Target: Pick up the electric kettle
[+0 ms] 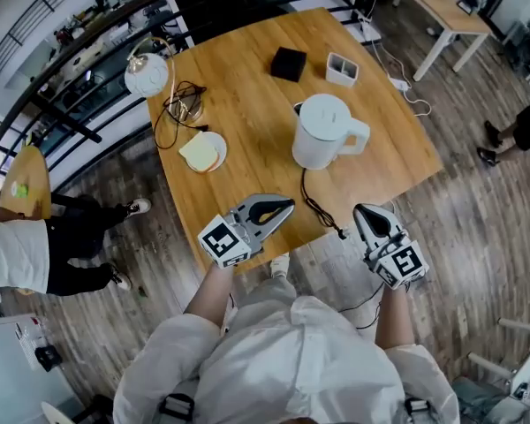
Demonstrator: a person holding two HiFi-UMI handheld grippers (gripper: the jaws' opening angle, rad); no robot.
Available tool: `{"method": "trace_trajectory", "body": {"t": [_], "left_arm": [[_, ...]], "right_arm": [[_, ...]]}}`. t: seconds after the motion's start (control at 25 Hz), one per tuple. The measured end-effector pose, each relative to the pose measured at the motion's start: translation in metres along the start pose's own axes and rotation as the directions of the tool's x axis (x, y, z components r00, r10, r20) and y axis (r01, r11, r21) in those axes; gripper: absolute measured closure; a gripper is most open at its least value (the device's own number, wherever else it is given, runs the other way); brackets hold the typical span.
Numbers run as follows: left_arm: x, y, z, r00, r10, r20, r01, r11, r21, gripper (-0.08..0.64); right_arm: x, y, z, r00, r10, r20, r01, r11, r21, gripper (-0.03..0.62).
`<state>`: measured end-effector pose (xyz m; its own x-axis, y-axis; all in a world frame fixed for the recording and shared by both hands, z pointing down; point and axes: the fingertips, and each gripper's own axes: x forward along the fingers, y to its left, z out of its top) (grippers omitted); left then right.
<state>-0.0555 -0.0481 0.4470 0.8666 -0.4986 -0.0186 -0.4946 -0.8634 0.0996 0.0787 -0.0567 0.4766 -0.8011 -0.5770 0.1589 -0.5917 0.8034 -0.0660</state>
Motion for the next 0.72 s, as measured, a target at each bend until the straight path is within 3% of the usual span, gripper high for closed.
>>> {"method": "trace_trajectory", "body": {"t": [0.72], "left_arm": [[0.018, 0.089, -0.029, 0.998, -0.053, -0.021, 0.052, 0.997, -0.06, 0.552]], "right_arm": [[0.051, -0.058, -0.023, 0.99, -0.128, -0.054, 0.129, 0.991, 0.028, 0.582]]}}
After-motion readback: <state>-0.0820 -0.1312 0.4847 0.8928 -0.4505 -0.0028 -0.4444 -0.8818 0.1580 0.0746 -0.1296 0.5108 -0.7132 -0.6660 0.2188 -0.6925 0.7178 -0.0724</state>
